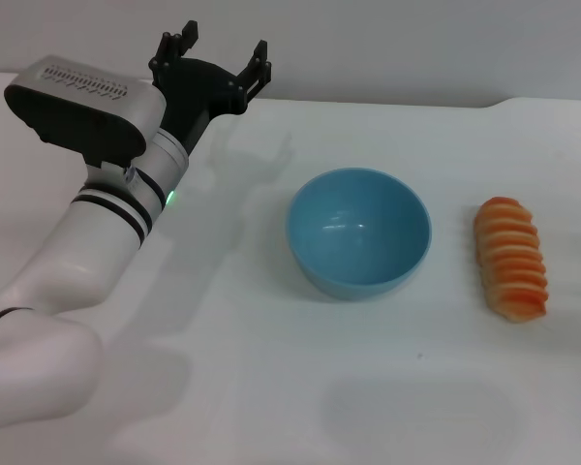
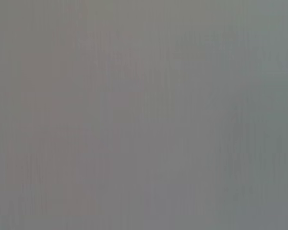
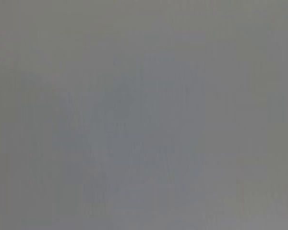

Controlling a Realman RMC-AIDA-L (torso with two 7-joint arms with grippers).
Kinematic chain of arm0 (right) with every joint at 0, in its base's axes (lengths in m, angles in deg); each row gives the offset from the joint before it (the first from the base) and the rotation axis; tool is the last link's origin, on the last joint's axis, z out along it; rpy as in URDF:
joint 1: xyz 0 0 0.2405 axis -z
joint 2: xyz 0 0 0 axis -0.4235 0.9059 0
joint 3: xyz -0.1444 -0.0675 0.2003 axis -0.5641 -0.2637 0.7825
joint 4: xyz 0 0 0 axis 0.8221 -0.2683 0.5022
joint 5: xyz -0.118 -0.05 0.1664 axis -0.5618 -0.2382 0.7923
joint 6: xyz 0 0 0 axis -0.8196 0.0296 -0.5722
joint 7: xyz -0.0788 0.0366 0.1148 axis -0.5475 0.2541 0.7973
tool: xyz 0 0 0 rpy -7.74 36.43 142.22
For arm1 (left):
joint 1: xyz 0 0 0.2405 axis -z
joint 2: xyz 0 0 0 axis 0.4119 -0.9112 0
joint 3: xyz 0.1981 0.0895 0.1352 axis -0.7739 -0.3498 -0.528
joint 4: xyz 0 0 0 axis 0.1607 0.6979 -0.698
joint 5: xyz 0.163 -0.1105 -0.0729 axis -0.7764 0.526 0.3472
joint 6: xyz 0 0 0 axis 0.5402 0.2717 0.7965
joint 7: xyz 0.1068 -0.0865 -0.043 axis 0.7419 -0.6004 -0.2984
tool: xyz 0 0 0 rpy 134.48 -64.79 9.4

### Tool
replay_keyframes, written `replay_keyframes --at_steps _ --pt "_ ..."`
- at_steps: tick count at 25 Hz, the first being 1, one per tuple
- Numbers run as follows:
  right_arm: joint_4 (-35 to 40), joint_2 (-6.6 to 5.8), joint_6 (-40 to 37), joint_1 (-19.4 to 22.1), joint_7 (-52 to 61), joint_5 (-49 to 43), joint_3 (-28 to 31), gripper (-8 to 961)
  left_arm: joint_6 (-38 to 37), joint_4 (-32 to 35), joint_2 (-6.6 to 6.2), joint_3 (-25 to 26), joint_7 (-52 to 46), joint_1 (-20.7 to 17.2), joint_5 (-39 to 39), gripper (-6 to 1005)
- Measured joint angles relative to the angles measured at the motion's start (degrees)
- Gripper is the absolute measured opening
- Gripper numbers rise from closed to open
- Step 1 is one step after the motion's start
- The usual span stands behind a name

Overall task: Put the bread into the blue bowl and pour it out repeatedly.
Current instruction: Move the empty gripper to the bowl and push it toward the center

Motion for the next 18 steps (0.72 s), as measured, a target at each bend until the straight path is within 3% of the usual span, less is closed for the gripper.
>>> replay_keyframes --at_steps 14,18 --pt "-0.01 0.04 0.00 0.41 -0.01 0.00 0.00 669 -0.65 -0.11 0.04 0.12 -0.04 -0.16 0.05 868" --pt "-0.01 0.06 0.00 0.43 -0.01 0.00 0.00 667 -7.42 2.26 -0.28 2.04 -0.04 0.07 0.09 866"
